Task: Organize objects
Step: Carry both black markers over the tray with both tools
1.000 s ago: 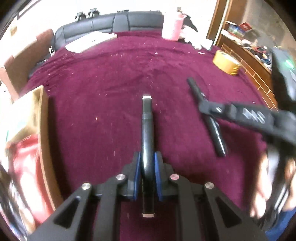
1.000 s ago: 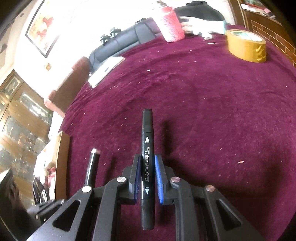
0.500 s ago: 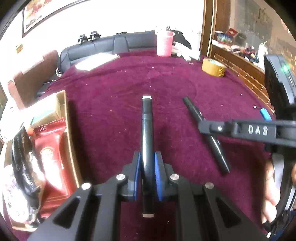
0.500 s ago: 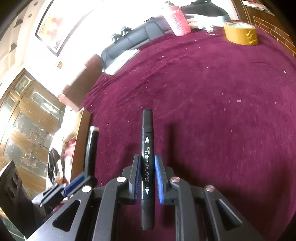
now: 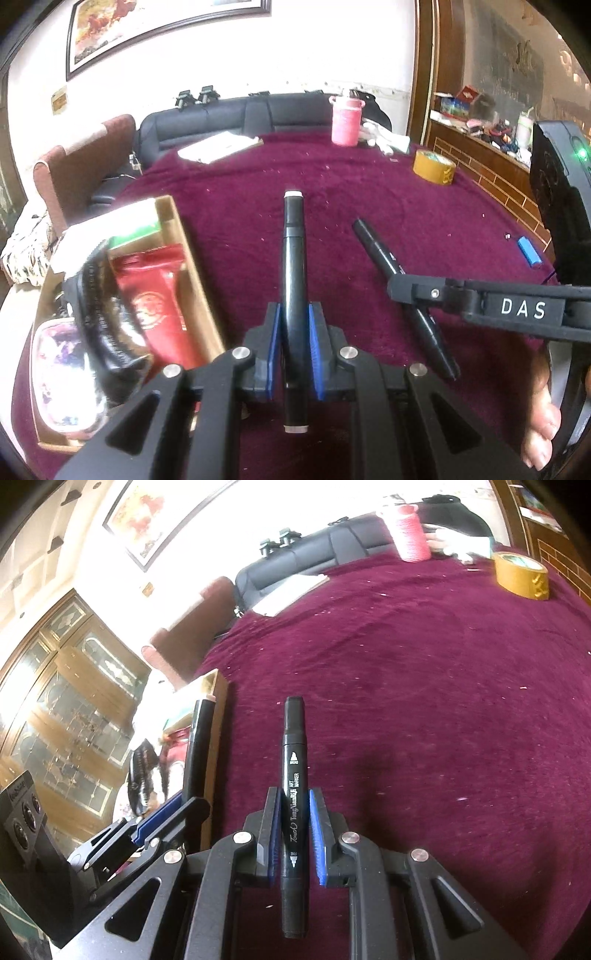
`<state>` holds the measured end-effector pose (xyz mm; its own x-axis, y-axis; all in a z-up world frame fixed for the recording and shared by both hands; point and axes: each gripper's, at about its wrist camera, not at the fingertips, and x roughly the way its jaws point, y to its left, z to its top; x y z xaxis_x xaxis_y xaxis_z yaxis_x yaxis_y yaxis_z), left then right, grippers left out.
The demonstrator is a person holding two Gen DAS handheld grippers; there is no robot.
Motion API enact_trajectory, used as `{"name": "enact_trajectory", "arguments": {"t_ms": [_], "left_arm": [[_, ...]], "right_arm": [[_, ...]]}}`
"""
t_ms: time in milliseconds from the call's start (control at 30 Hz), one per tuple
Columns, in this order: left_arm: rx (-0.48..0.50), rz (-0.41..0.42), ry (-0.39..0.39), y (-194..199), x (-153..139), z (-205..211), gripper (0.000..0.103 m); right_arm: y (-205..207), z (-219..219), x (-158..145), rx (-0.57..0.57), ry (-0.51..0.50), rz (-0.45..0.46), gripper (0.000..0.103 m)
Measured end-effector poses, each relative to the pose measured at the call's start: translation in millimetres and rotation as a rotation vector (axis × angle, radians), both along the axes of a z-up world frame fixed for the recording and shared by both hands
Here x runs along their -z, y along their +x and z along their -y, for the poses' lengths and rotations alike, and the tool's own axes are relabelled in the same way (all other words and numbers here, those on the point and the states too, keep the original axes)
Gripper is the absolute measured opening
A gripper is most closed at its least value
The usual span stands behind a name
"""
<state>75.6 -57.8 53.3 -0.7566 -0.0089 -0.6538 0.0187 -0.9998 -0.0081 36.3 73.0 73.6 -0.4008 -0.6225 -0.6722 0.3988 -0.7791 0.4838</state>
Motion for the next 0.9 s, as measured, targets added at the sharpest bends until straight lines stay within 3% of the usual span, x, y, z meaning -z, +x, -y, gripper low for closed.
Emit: {"name": "enact_trajectory", "arguments": {"t_ms": [400,900], "left_arm": [[-0.040,-0.078,0.040,28,-16,32,0.014],[-0.185,-0.156,0.084,53,-30,99,0.014]], "right_arm": [[18,37,-19,-0.061,0.019,-0.042,0.017],[22,99,-28,-0.169,0.043,-0.055,0.017]]}}
